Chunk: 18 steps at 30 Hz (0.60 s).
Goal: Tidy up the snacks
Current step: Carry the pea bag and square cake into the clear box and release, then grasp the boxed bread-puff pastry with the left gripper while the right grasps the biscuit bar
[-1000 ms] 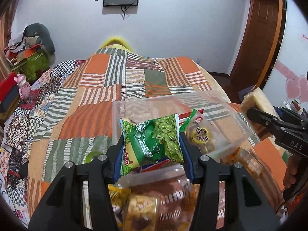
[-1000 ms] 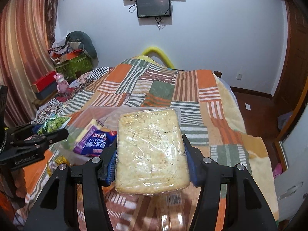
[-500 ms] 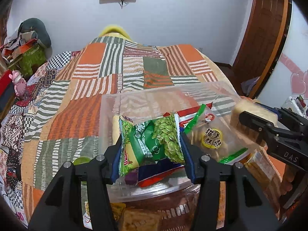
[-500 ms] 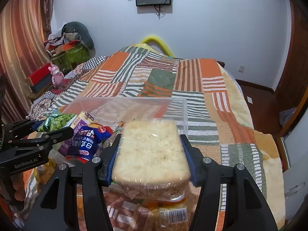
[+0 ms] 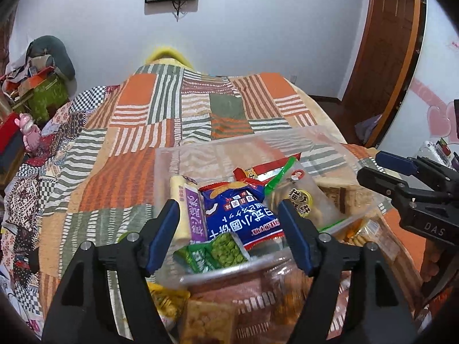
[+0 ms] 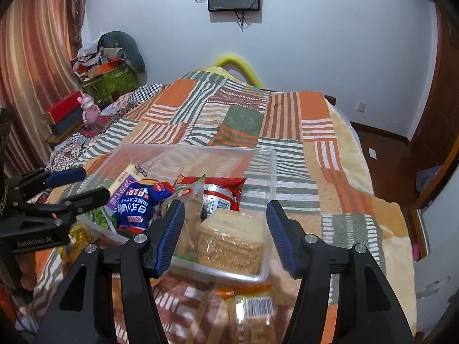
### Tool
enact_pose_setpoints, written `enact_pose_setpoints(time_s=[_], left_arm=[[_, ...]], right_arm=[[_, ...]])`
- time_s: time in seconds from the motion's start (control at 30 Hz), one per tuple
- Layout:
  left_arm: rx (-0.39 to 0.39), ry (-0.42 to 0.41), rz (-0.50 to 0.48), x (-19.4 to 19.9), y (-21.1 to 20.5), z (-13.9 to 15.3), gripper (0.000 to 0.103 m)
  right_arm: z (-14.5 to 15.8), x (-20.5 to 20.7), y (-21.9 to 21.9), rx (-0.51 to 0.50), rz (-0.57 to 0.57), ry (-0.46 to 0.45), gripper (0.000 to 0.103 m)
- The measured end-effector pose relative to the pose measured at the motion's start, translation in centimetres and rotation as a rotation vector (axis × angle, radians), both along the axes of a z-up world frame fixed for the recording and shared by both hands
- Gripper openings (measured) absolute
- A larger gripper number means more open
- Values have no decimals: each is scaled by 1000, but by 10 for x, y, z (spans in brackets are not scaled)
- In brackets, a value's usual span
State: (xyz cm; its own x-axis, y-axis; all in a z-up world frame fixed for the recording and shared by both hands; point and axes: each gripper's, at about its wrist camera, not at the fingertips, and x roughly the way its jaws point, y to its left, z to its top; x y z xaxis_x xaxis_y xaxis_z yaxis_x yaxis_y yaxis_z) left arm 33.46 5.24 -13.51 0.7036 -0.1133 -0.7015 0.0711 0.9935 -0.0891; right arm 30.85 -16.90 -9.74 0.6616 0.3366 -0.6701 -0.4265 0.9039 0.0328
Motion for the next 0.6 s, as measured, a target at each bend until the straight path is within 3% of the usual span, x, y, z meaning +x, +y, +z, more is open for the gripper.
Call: enact_pose_setpoints(time_s=[0.3,0.6], left_arm=[[22,10,26,-39,18,8,80],[9,101,67,-76,36,-20,81]], right_arm=[[12,-22,-19,-14,-7,-23,61],[0,-41,-40,-20,-39,13,64]])
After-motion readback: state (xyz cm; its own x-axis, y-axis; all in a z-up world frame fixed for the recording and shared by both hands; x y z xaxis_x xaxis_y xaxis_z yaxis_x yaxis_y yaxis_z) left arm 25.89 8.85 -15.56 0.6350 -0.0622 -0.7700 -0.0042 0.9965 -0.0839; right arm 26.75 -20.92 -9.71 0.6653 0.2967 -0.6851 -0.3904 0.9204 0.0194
